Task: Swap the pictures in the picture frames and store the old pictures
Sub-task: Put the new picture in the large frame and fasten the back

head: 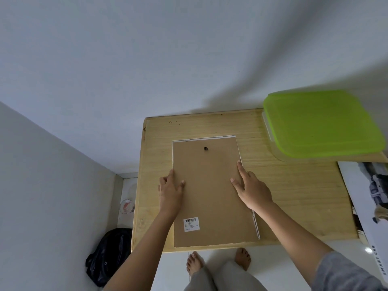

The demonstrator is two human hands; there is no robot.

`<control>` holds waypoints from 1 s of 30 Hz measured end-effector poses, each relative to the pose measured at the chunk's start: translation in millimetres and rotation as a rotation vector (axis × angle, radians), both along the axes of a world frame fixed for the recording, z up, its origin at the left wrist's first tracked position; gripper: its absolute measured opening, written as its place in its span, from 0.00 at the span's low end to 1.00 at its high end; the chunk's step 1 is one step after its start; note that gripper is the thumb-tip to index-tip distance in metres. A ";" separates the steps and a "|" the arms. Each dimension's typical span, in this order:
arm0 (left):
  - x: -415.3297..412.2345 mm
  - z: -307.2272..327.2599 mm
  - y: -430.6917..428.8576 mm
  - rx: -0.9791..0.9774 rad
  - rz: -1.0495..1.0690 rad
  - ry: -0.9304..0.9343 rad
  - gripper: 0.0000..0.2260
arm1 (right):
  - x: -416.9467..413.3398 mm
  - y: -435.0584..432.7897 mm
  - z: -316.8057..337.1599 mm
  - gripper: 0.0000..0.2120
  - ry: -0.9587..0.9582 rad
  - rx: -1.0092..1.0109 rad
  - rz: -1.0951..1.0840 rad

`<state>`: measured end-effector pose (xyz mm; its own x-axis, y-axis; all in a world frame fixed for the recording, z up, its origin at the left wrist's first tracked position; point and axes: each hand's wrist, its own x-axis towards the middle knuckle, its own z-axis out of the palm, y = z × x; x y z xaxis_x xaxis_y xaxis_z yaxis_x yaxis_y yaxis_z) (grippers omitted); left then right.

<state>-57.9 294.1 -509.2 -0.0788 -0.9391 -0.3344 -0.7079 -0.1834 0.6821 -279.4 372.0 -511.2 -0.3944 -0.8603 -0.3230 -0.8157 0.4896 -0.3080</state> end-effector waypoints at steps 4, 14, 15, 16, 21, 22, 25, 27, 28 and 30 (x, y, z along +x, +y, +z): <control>0.8 -1.9 0.9 0.014 0.030 0.061 0.26 | -1.6 0.3 1.8 0.30 -0.024 -0.014 -0.015; 5.0 -2.3 -1.6 0.030 0.053 0.107 0.26 | -5.3 -8.1 8.0 0.30 -0.012 0.035 0.043; 4.9 -2.8 -1.4 0.029 0.056 0.108 0.26 | -5.2 -8.3 8.3 0.30 -0.008 0.038 0.045; 4.6 -3.4 -1.1 0.027 0.057 0.108 0.26 | -5.2 -8.5 8.5 0.30 -0.006 0.041 0.045; 3.5 -4.3 -0.5 0.024 0.068 0.118 0.25 | -3.9 -8.0 9.9 0.30 0.003 0.032 0.049; 3.2 -3.8 0.0 0.024 0.067 0.118 0.25 | -3.3 -7.4 10.4 0.30 -0.001 0.030 0.049; 4.0 -2.4 4.4 0.012 0.042 0.121 0.25 | -2.4 -2.7 10.2 0.31 -0.049 0.025 0.039; 6.9 -0.5 9.8 -0.008 0.022 0.128 0.25 | -3.2 3.7 9.6 0.33 -0.112 0.008 0.017; 8.7 1.1 12.9 -0.014 0.019 0.137 0.24 | -4.1 7.2 9.8 0.34 -0.147 -0.001 0.005; 14.1 3.5 20.5 -0.008 0.031 0.190 0.24 | -5.5 15.4 12.4 0.37 -0.225 -0.014 -0.002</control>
<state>-43.8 314.6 -505.7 -0.1109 -0.9448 -0.3084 -0.5605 -0.1968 0.8044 -284.9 387.4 -498.8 -0.3157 -0.8647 -0.3906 -0.7247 0.4855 -0.4891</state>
